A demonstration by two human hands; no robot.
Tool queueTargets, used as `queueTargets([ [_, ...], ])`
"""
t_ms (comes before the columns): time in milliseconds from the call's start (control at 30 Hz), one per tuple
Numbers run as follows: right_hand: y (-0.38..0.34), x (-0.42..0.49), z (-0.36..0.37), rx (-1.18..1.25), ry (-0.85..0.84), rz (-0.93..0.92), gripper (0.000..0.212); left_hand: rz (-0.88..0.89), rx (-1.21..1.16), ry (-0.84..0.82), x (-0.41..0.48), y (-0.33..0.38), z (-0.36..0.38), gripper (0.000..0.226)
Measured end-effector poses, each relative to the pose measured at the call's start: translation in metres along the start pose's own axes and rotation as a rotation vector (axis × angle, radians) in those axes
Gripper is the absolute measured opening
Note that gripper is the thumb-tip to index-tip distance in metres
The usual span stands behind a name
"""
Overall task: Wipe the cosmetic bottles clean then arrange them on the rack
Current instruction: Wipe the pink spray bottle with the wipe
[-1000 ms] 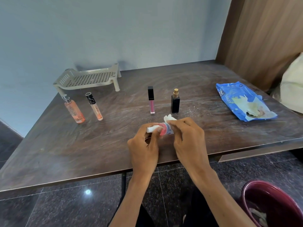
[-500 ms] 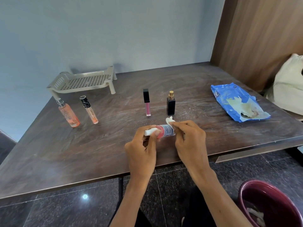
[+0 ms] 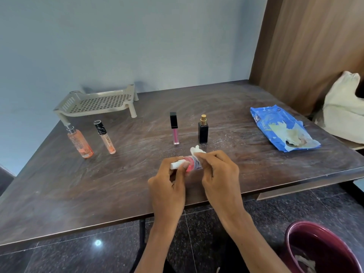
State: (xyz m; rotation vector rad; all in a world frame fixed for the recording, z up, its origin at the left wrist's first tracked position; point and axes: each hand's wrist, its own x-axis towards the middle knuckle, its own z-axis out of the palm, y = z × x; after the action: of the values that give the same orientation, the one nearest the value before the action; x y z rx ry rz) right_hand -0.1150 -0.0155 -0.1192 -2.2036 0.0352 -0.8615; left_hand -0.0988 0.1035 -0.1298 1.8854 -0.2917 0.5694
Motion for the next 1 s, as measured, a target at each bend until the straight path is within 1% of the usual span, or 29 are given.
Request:
queueTargets([
  [67, 0.010, 0.004, -0.001, -0.044, 0.018, 0.046, 0.025, -0.002, 0.004, -0.003, 0.000, -0.001, 0.000, 0.011],
  [133, 0.012, 0.006, 0.000, -0.069, 0.021, 0.051, 0.024, 0.003, 0.010, 0.000, -0.001, 0.000, 0.001, 0.014],
  [300, -0.013, -0.004, 0.004, -0.070, -0.015, -0.051, 0.029, -0.040, -0.009, 0.016, -0.001, 0.003, 0.002, 0.012],
  [400, -0.016, -0.007, 0.003, -0.028, -0.030, -0.065, 0.031, -0.051, -0.007, 0.016, 0.000, 0.002, 0.002, 0.008],
  [533, -0.002, -0.002, -0.002, -0.044, -0.024, -0.002, 0.032, -0.001, -0.015, 0.003, 0.000, 0.006, 0.000, 0.009],
  [667, 0.008, 0.007, -0.004, -0.058, 0.004, 0.059, 0.025, -0.004, -0.010, 0.008, 0.001, 0.005, 0.000, 0.008],
  [733, 0.002, 0.007, -0.003, -0.053, -0.006, 0.044, 0.022, -0.011, -0.010, 0.007, 0.000, 0.005, 0.000, 0.011],
  [867, -0.017, -0.003, 0.002, 0.001, -0.040, -0.045, 0.024, -0.075, 0.001, 0.018, 0.001, 0.001, 0.002, 0.015],
  [1000, -0.009, -0.002, 0.002, 0.068, -0.018, -0.047, 0.025, -0.074, 0.006, 0.025, 0.001, 0.002, 0.002, 0.016],
])
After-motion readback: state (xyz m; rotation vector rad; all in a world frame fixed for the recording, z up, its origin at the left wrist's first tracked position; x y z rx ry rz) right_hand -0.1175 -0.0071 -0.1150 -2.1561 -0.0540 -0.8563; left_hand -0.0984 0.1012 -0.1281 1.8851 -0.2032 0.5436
